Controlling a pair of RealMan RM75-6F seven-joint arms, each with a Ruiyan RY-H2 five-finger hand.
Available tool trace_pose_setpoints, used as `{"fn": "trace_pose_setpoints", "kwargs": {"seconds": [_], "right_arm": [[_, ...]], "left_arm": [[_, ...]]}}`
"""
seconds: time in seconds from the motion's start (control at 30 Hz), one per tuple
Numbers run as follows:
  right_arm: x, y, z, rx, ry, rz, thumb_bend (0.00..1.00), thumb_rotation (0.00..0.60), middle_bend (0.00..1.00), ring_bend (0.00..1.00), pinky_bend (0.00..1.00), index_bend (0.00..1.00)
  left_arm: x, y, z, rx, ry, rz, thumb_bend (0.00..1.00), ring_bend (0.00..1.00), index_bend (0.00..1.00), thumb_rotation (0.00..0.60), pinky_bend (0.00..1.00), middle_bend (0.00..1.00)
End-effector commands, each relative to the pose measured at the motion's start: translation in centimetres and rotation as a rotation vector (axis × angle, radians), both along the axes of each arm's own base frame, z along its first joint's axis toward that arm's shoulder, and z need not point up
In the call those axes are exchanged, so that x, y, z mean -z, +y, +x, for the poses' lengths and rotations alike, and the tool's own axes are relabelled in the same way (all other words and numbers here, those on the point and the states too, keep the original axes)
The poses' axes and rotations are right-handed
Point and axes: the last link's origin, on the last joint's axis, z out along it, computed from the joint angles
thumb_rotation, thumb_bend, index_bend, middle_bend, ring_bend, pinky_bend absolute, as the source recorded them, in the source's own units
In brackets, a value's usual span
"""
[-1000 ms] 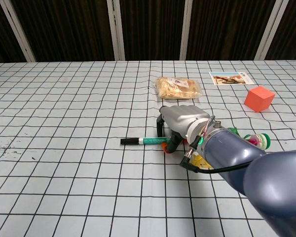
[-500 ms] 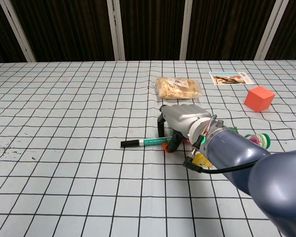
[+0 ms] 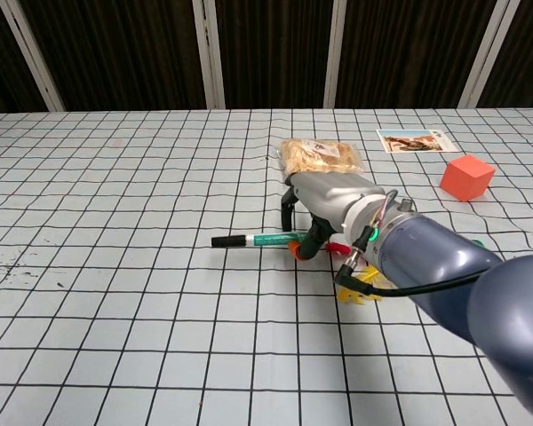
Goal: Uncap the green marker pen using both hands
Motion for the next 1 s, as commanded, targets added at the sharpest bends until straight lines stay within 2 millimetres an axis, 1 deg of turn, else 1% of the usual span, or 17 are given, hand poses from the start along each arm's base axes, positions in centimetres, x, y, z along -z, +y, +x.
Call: {"fn": "trace_pose_setpoints", "kwargs": {"seconds": [0.03, 0.1, 0.23, 0.37, 0.47, 0.53, 0.7, 0.73, 0.83, 0.93, 1.0], "right_arm": [[-1.2, -0.2, 0.4, -0.006, -0.020, -0.021, 0.44, 0.600, 0.06, 0.08, 0.00, 0.63], [-2.2, -0.1, 0.7, -0.022, -0.020, -0.038, 0.44, 0.600, 0.06, 0.08, 0.00, 0.63], [-4.7, 0.4, 1.6, -0.051, -0.022, -0.088, 0.44, 0.600, 0.06, 0.08, 0.00, 0.63], [-7.3, 1.8, 3.3, -0.078, -0.028, -0.107, 0.44, 0.600, 0.06, 0.08, 0.00, 0.63], [-8.8, 2.8, 4.6, -0.100, -0.017, -0.121, 0.44, 0.600, 0.06, 0.08, 0.00, 0.63], [-9.4, 3.3, 5.4, -0.108, -0.021, -0.127, 0.44, 0.600, 0.06, 0.08, 0.00, 0.64], [-10.2, 3.9, 7.7, -0.117, -0.031, -0.127, 0.44, 0.600, 0.06, 0.08, 0.00, 0.64], [-10.3, 3.9, 8.0, -0.119, -0.030, -0.128, 0.44, 0.600, 0.06, 0.08, 0.00, 0.64], [-10.3, 4.1, 9.5, -0.124, -0.028, -0.126, 0.44, 0.600, 0.06, 0.08, 0.00, 0.64], [-10.1, 4.1, 10.4, -0.116, -0.036, -0.118, 0.44, 0.600, 0.06, 0.08, 0.00, 0.64], [-9.9, 4.1, 10.7, -0.106, -0.042, -0.114, 0.44, 0.600, 0.06, 0.08, 0.00, 0.64]], "left_arm": [[0.1, 0.0, 0.1, 0.006, -0.006, -0.001, 0.41, 0.00, 0.13, 0.600, 0.00, 0.02], [0.2, 0.1, 0.4, 0.021, -0.017, -0.003, 0.41, 0.00, 0.14, 0.600, 0.00, 0.03], [0.7, 0.6, 1.7, 0.081, -0.069, 0.000, 0.41, 0.00, 0.15, 0.600, 0.00, 0.04], [1.8, 1.2, 4.0, 0.149, -0.105, -0.025, 0.41, 0.00, 0.17, 0.600, 0.00, 0.05], [2.9, 1.7, 6.1, 0.197, -0.143, -0.047, 0.41, 0.00, 0.19, 0.600, 0.00, 0.06], [3.6, 2.0, 7.4, 0.229, -0.167, -0.059, 0.41, 0.00, 0.21, 0.600, 0.00, 0.07], [6.1, 2.7, 11.4, 0.326, -0.250, -0.097, 0.41, 0.00, 0.27, 0.600, 0.00, 0.10], [6.5, 2.8, 11.8, 0.336, -0.260, -0.102, 0.41, 0.00, 0.28, 0.600, 0.00, 0.11], [8.2, 3.1, 14.0, 0.384, -0.309, -0.125, 0.41, 0.00, 0.32, 0.600, 0.00, 0.15], [9.6, 3.3, 15.7, 0.429, -0.359, -0.116, 0.41, 0.00, 0.34, 0.600, 0.00, 0.17], [10.4, 3.4, 16.3, 0.443, -0.381, -0.114, 0.41, 0.00, 0.35, 0.600, 0.00, 0.18]]}}
